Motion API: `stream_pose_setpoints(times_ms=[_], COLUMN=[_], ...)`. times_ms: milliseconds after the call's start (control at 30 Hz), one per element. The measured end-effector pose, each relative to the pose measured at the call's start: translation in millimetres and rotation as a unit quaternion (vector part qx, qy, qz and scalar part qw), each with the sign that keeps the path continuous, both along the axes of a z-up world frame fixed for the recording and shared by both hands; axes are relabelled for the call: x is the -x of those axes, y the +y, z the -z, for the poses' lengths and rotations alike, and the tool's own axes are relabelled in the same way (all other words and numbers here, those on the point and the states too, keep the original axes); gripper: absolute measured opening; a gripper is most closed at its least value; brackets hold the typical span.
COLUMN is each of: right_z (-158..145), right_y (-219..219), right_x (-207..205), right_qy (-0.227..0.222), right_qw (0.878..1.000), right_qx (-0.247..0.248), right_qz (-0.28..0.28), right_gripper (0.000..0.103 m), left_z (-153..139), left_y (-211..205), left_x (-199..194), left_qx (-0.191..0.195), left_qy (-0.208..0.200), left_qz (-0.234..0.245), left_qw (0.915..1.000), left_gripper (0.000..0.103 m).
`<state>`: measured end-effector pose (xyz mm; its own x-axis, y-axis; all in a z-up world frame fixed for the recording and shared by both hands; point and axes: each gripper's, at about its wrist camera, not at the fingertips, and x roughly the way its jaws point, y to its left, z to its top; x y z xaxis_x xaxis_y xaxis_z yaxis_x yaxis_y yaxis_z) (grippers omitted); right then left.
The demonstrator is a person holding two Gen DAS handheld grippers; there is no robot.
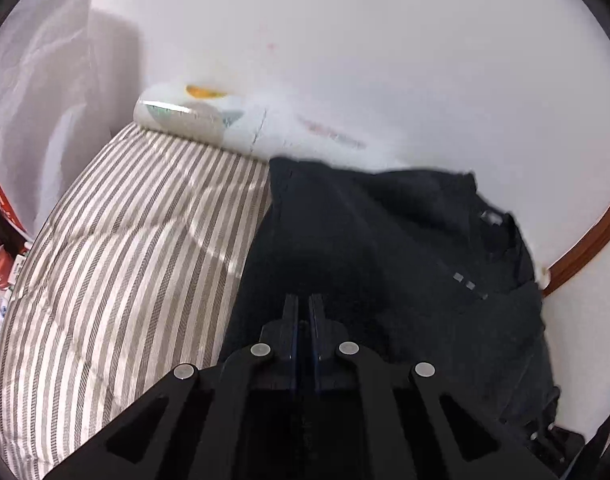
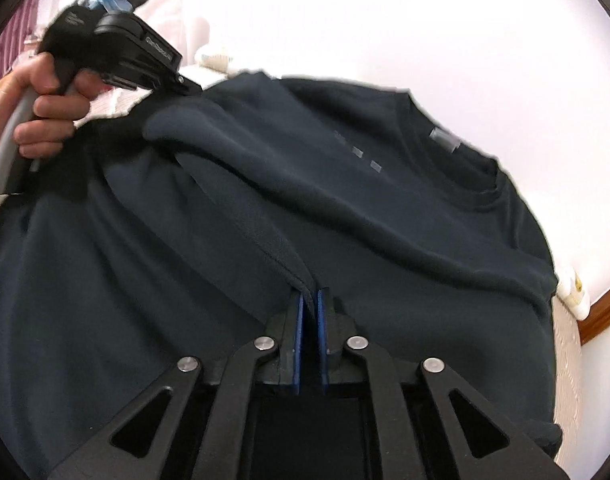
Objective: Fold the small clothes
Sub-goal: 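Open the left tool and release the folded side onto the body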
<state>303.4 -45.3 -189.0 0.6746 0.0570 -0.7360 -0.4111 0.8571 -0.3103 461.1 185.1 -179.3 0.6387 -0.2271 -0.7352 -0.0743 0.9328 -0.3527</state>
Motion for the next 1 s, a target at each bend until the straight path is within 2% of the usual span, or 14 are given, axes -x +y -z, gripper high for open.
stream_pose_setpoints(times_ms=[67, 100, 167, 200, 267, 333, 400, 433, 533, 600, 667, 767, 867, 1000], right_z=[-8, -16, -26, -29, -30, -26, -15, -9, -17, -28, -39, -55, -66, -67], right_y=[-5, -13, -31, -40, -64, -86, -106, -111, -116, -122, -134, -167, -201, -236], right_x=[2, 3, 4, 3, -1, -8, -14, -16, -5, 9, 29, 71, 102, 151], right_qy=[0.009, 0.015, 0.008, 0.004, -0.002, 0.011, 0.037, 0.05, 0.044, 0.034, 0.018, -0.013, -0.027, -0.035], right_qw=[1.0, 0.998, 0.996, 0.995, 0.993, 0.988, 0.979, 0.977, 0.978, 0.978, 0.975, 0.965, 0.952, 0.94], right_qx=[-0.022, -0.052, -0.086, -0.091, -0.095, -0.104, -0.112, -0.105, -0.099, -0.103, -0.104, -0.114, -0.117, -0.111], right_qz=[-0.008, -0.01, 0.012, 0.027, 0.069, 0.118, 0.168, 0.181, 0.178, 0.181, 0.196, 0.235, 0.28, 0.321], right_gripper=[0.015, 0.017, 0.027, 0.028, 0.028, 0.028, 0.028, 0.028, 0.029, 0.03, 0.041, 0.053, 0.056, 0.059], left_z=[2, 1, -3, -5, -8, -8, -4, -2, -3, -10, -16, -24, -30, -28], left_y=[-5, -7, -10, -12, -14, -15, -17, -18, -24, -24, -24, -27, -34, -37], left_x=[4, 6, 15, 18, 28, 38, 50, 53, 67, 79, 91, 121, 153, 191], left_qx=[-0.017, -0.025, -0.043, -0.048, -0.053, -0.056, -0.061, -0.072, -0.101, -0.105, -0.103, -0.111, -0.132, -0.137], left_qy=[0.008, 0.008, 0.007, 0.006, 0.006, 0.007, 0.009, 0.012, 0.008, 0.008, 0.009, 0.003, -0.006, 0.002], left_qz=[0.008, 0.011, 0.019, 0.021, 0.024, 0.023, 0.026, 0.027, 0.024, 0.022, 0.02, 0.025, 0.028, 0.028], left_qw=[0.9998, 0.9996, 0.9989, 0.9986, 0.9983, 0.9982, 0.9978, 0.9969, 0.9945, 0.9942, 0.9944, 0.9935, 0.9908, 0.9901], left_gripper=[0.007, 0.009, 0.009, 0.009, 0.012, 0.024, 0.032, 0.032, 0.032, 0.035, 0.038, 0.048, 0.056, 0.057])
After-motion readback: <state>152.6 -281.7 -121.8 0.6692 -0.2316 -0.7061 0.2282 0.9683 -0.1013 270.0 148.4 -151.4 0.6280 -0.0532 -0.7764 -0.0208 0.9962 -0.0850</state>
